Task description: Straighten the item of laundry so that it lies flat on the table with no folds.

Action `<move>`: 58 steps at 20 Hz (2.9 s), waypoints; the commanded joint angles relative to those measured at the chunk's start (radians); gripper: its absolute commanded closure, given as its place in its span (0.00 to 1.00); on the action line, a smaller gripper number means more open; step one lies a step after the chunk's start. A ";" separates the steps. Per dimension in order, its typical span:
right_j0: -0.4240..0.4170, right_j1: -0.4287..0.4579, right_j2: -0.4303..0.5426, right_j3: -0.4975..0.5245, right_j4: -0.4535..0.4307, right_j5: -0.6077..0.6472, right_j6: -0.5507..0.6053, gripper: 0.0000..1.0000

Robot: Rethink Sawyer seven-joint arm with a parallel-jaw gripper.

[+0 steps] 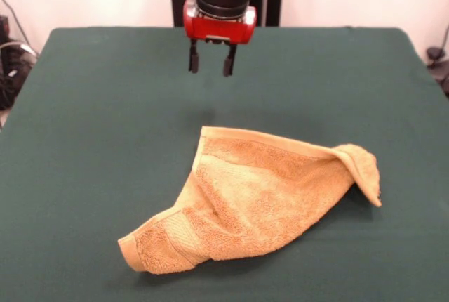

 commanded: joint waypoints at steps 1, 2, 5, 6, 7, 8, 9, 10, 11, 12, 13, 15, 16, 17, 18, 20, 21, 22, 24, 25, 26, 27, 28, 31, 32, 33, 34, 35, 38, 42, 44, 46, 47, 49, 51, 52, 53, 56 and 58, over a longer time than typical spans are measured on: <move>0.035 0.004 0.113 -0.023 -0.025 -0.019 0.086 0.00; 0.035 -0.002 0.112 -0.018 -0.024 -0.012 0.088 0.00; 0.024 -0.040 0.118 0.028 -0.027 0.000 0.079 0.00; 0.022 -0.055 0.117 0.043 -0.026 0.006 0.079 0.00; 0.020 -0.069 0.117 0.061 -0.025 0.009 0.080 0.00; 0.021 -0.080 0.116 0.071 -0.025 0.013 0.080 0.00; 0.022 -0.078 0.115 0.066 -0.022 0.014 0.083 0.00; 0.023 -0.079 0.115 0.065 -0.021 0.017 0.084 0.00; 0.022 -0.082 0.116 0.065 -0.022 0.014 0.084 0.00; 0.020 -0.078 0.121 0.057 -0.023 0.011 0.081 0.00; 0.018 -0.074 0.125 0.050 -0.023 0.007 0.078 0.00; 0.016 -0.065 0.132 0.031 -0.026 0.009 0.068 0.00; 0.017 -0.059 0.133 0.015 -0.029 0.017 0.061 0.00; 0.015 -0.060 0.138 0.006 -0.031 0.023 0.052 0.00; 0.017 -0.051 0.138 -0.015 -0.034 0.026 0.045 0.00; 0.017 -0.027 0.136 -0.041 -0.040 0.010 0.045 0.00; 0.015 -0.014 0.137 -0.050 -0.041 0.006 0.046 0.00; 0.015 -0.004 0.136 -0.053 -0.043 0.001 0.046 0.00; 0.013 0.008 0.137 -0.050 -0.048 -0.015 0.048 0.00; 0.014 0.018 0.133 -0.045 -0.048 -0.024 0.056 0.00; 0.015 0.027 0.130 -0.039 -0.048 -0.034 0.065 0.00; 0.013 0.038 0.128 -0.034 -0.048 -0.052 0.073 0.00; 0.013 0.052 0.124 -0.029 -0.050 -0.068 0.081 0.00; 0.013 0.093 0.113 -0.018 -0.063 -0.108 0.094 0.00; 0.008 0.101 0.118 -0.013 -0.073 -0.124 0.088 0.00; 0.002 0.110 0.123 -0.008 -0.083 -0.141 0.082 0.00; -0.003 0.118 0.128 -0.007 -0.097 -0.147 0.070 0.00; -0.005 0.121 0.130 -0.005 -0.106 -0.152 0.068 0.00; -0.009 0.146 0.125 -0.002 -0.118 -0.181 0.085 0.00; -0.006 0.182 0.118 -0.026 -0.140 -0.200 0.090 0.00; -0.005 0.201 0.121 -0.049 -0.149 -0.202 0.083 0.00; 0.003 0.207 0.119 -0.071 -0.160 -0.200 0.078 0.00; 0.005 0.204 0.120 -0.077 -0.167 -0.195 0.072 0.00; 0.010 0.195 0.126 -0.085 -0.177 -0.180 0.059 0.00; 0.017 0.181 0.129 -0.093 -0.181 -0.161 0.050 0.00; 0.020 0.173 0.128 -0.100 -0.181 -0.154 0.050 0.00; 0.023 0.166 0.127 -0.106 -0.181 -0.147 0.050 0.00; 0.021 0.156 0.137 -0.128 -0.180 -0.113 0.040 0.00; 0.014 0.160 0.156 -0.154 -0.187 -0.085 0.015 0.00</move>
